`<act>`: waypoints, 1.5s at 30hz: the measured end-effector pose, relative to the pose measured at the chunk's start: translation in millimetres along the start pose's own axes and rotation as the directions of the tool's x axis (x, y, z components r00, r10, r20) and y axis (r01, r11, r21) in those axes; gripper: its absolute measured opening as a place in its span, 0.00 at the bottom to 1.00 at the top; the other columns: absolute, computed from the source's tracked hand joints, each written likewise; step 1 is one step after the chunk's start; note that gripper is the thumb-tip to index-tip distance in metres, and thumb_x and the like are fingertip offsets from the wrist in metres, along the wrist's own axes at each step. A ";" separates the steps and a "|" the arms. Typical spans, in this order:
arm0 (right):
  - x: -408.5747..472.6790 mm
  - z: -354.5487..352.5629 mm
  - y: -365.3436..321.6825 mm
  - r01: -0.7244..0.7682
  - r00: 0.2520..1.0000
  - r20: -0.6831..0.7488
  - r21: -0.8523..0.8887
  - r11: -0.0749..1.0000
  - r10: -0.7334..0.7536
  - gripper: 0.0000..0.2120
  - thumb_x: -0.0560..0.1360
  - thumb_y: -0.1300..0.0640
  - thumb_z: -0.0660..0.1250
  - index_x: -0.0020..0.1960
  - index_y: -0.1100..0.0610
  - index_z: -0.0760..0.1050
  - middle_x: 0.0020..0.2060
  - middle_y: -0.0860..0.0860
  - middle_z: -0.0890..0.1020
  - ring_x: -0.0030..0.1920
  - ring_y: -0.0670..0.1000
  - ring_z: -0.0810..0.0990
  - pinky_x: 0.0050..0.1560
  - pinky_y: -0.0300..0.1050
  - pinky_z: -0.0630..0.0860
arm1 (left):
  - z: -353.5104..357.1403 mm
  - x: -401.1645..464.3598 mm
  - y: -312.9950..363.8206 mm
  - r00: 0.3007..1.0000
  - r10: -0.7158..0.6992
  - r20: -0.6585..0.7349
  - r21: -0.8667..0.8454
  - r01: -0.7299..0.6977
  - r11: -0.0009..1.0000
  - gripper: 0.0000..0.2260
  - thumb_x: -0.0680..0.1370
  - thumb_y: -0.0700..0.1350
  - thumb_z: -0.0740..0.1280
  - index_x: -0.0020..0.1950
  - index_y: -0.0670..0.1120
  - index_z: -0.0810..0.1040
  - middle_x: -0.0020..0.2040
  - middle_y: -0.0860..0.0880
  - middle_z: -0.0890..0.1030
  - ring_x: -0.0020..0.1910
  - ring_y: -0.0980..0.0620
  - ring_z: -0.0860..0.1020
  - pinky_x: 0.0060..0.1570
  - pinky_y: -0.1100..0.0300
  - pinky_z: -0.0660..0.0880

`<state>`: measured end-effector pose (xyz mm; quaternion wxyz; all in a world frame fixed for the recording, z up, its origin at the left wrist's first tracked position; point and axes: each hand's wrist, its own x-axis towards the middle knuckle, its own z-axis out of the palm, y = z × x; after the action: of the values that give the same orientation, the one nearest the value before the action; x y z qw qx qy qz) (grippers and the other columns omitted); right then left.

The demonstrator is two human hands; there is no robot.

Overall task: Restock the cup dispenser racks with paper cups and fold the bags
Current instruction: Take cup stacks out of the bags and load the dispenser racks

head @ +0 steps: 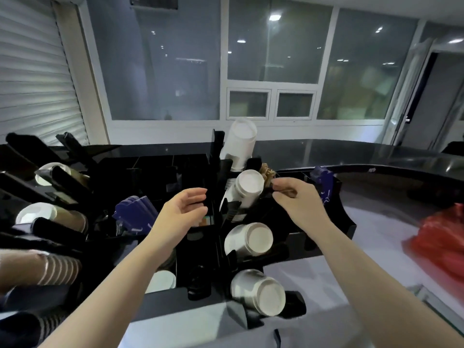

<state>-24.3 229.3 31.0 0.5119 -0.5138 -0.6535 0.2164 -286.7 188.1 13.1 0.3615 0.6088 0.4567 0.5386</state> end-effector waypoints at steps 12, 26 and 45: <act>140.9 18.7 12.9 -0.013 0.999 -0.035 0.056 0.998 0.015 0.18 0.74 0.70 0.60 0.48 0.52 0.82 0.42 0.46 0.84 0.41 0.41 0.82 0.47 0.35 0.77 | 10.2 144.7 5.7 0.998 0.014 0.063 0.282 -0.031 0.959 0.33 0.68 0.47 0.77 0.70 0.51 0.67 0.64 0.55 0.74 0.59 0.59 0.74 0.56 0.64 0.71; 174.9 53.3 19.4 -0.347 0.906 0.316 0.179 0.921 0.280 0.07 0.67 0.70 0.66 0.34 0.65 0.81 0.36 0.58 0.77 0.38 0.54 0.71 0.40 0.47 0.69 | 9.6 162.6 -21.2 0.937 -0.236 0.259 -0.181 0.287 0.941 0.23 0.71 0.60 0.60 0.59 0.49 0.80 0.58 0.51 0.82 0.62 0.54 0.76 0.68 0.55 0.66; 170.0 55.3 3.6 -0.549 0.817 0.359 0.242 0.800 0.452 0.05 0.74 0.64 0.61 0.40 0.62 0.73 0.37 0.59 0.73 0.38 0.56 0.71 0.36 0.46 0.69 | 18.2 186.5 10.4 0.879 -0.429 0.206 -0.109 0.456 0.883 0.27 0.65 0.61 0.71 0.50 0.39 0.80 0.49 0.40 0.73 0.48 0.45 0.70 0.47 0.58 0.76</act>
<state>-63.1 395.9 82.9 0.4163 -0.5383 -0.5122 0.5240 -266.5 362.0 80.6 0.5601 0.5033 0.5072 0.4193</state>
